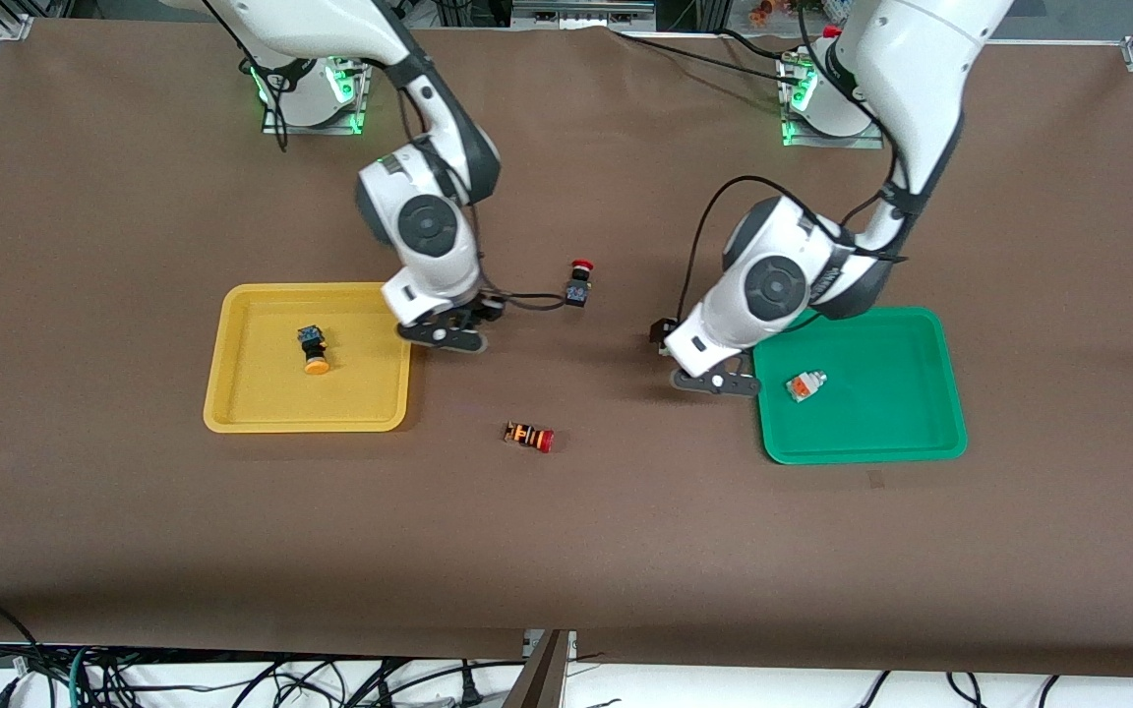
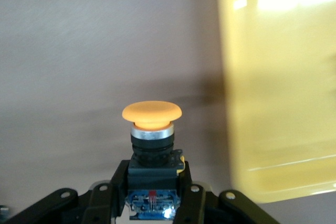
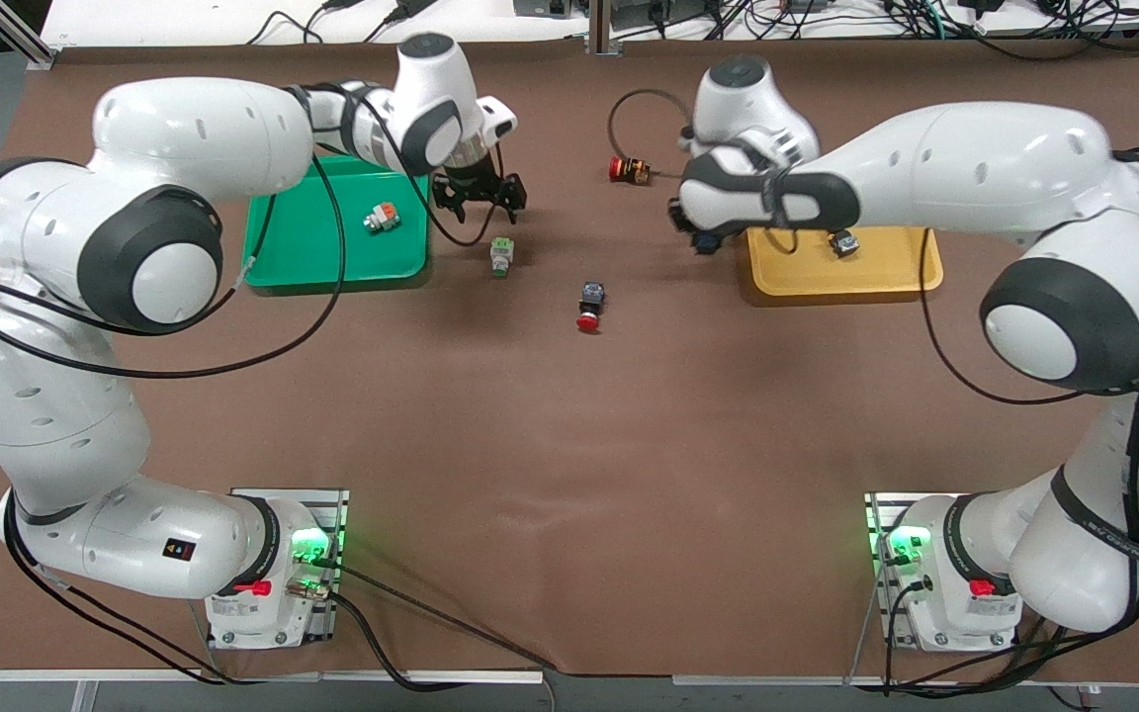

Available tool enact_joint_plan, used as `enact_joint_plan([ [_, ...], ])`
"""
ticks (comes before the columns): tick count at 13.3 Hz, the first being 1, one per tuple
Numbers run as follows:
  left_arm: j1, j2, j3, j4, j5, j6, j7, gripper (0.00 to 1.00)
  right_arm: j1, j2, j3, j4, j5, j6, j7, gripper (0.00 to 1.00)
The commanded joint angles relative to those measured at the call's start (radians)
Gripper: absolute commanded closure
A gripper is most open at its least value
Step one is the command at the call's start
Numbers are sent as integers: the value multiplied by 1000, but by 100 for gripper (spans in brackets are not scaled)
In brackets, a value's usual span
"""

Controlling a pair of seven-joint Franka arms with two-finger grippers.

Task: Place green and yellow buttons in trays
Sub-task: 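Grasp another yellow button with the right gripper while the left gripper grasps the green block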

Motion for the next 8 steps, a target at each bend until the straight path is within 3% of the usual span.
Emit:
enact_joint_plan([
  [1, -6, 24, 7, -59, 74, 109, -29, 0, 4, -47, -109, -38, 10, -52, -215, 100],
  [2, -6, 36, 4, -57, 74, 114, -32, 0, 3, -47, -137, -61, 10, -37, -261, 98],
  [3, -12, 47, 4, -54, 76, 114, -42, 6, 3, -41, -158, -82, 13, -11, -291, 96],
  [5, -33, 54, 4, -53, 76, 114, -46, 74, -19, -18, -163, -145, 13, 105, -299, 93],
  [6, -29, 50, 4, -53, 76, 112, -45, 89, -37, 3, -162, -155, 14, 148, -297, 81],
  [7, -26, 47, 4, -51, 76, 112, -39, 100, -40, 17, -162, -153, 24, 161, -297, 61],
  [8, -27, 45, 4, -49, 76, 108, -40, 100, -40, 17, -162, -152, 56, 159, -299, 36],
])
